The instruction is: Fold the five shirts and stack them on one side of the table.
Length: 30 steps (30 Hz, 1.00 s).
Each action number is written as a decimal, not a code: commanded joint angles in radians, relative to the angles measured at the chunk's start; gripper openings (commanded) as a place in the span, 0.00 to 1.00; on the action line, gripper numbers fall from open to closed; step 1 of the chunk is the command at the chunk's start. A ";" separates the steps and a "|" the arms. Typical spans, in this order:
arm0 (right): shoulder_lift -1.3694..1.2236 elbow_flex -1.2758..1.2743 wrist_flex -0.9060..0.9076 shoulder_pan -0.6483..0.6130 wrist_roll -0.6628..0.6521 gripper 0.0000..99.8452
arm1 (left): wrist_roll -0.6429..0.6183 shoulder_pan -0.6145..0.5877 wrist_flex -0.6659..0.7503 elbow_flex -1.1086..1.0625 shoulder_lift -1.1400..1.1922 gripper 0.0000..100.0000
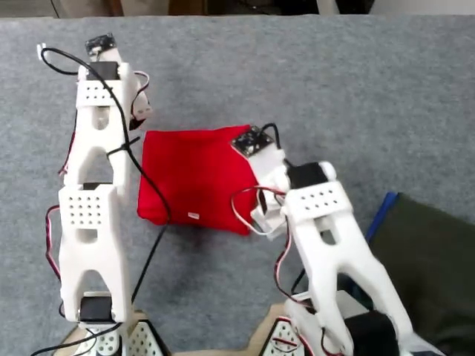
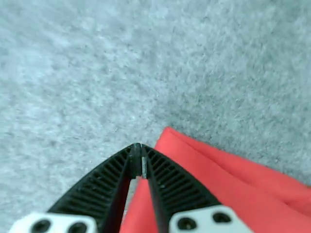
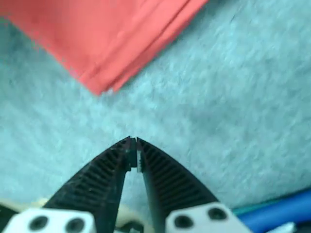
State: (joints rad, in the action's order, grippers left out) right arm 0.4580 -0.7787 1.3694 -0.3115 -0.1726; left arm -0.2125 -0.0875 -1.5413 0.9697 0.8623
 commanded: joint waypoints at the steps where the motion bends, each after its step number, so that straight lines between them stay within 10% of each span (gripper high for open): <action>1: 0.053 -0.002 0.054 0.010 0.069 0.01 | 0.021 -0.034 -0.040 0.100 -0.104 0.02; 13: 0.048 -0.010 -0.198 -0.228 0.947 0.31 | 0.021 -0.164 0.005 0.193 -0.084 0.02; 30: -0.306 0.107 -0.532 -0.257 1.361 0.34 | 0.023 -0.164 0.025 0.193 -0.065 0.02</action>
State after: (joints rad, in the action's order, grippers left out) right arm 0.1557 -0.7265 0.8539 -0.5462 1.1454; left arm -0.1987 -0.2424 -1.5351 1.1155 0.8055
